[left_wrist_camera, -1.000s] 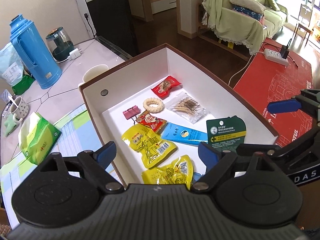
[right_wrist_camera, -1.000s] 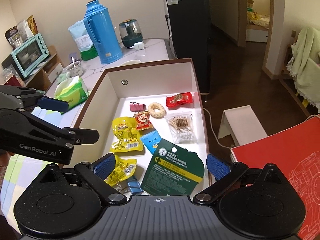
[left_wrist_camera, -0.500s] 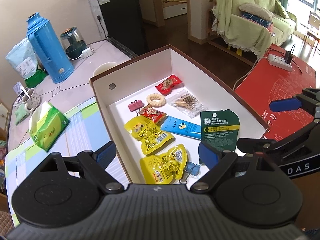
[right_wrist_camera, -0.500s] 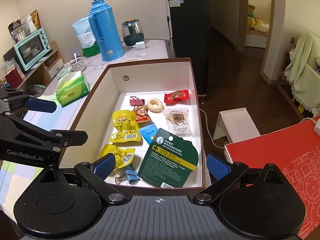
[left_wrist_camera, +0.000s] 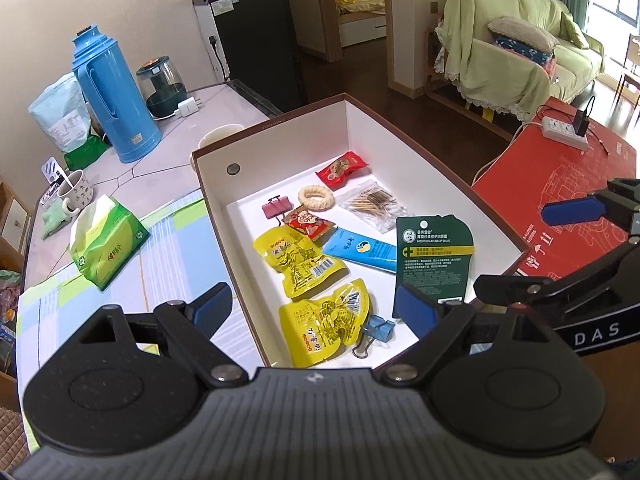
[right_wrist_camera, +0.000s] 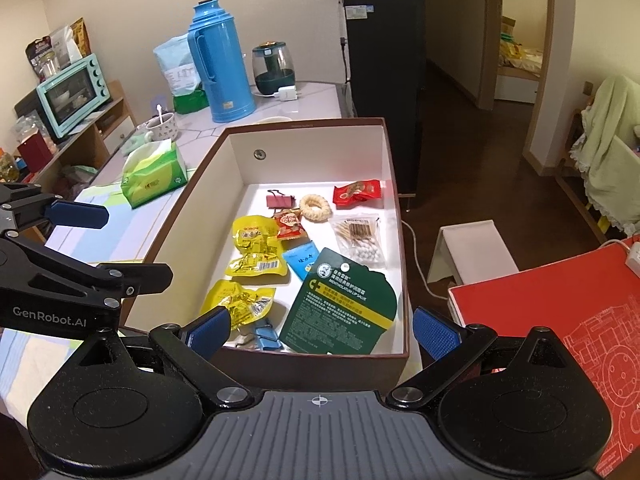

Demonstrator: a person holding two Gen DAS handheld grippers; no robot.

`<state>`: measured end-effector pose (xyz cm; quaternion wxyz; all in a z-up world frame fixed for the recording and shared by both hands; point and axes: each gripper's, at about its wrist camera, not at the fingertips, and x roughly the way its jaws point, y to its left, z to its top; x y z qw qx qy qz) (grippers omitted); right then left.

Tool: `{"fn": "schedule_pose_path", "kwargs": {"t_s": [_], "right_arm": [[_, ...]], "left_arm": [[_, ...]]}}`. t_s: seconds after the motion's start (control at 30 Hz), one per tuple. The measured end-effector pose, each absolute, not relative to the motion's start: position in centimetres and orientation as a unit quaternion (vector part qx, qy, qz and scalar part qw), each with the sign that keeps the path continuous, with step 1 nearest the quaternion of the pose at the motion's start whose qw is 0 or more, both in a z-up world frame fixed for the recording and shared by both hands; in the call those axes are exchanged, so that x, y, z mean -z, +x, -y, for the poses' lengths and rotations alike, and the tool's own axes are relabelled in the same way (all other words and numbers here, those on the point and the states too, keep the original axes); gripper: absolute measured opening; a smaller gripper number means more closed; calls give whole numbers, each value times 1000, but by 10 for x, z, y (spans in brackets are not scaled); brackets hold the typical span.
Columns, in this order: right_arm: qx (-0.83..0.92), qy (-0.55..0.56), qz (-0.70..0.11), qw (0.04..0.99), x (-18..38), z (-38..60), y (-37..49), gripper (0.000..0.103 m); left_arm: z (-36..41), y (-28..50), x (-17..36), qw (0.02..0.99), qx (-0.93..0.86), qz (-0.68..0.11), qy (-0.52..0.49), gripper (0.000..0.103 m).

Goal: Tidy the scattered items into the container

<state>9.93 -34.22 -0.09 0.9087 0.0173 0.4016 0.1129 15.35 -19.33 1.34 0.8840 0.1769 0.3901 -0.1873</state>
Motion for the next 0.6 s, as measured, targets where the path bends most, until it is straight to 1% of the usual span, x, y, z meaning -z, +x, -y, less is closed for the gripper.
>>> {"fn": "schedule_pose_path", "kwargs": {"t_s": [0.2, 0.37, 0.6], "right_arm": [[-96, 26, -394, 914, -4, 339, 93, 100], [-84, 30, -392, 916, -8, 332, 88, 100], [-61, 42, -396, 915, -8, 319, 81, 100]], "left_arm": [[191, 145, -13, 889, 183, -366, 206, 88], [179, 149, -11, 883, 196, -380, 192, 88], [170, 143, -5, 871, 217, -386, 212, 88]]}}
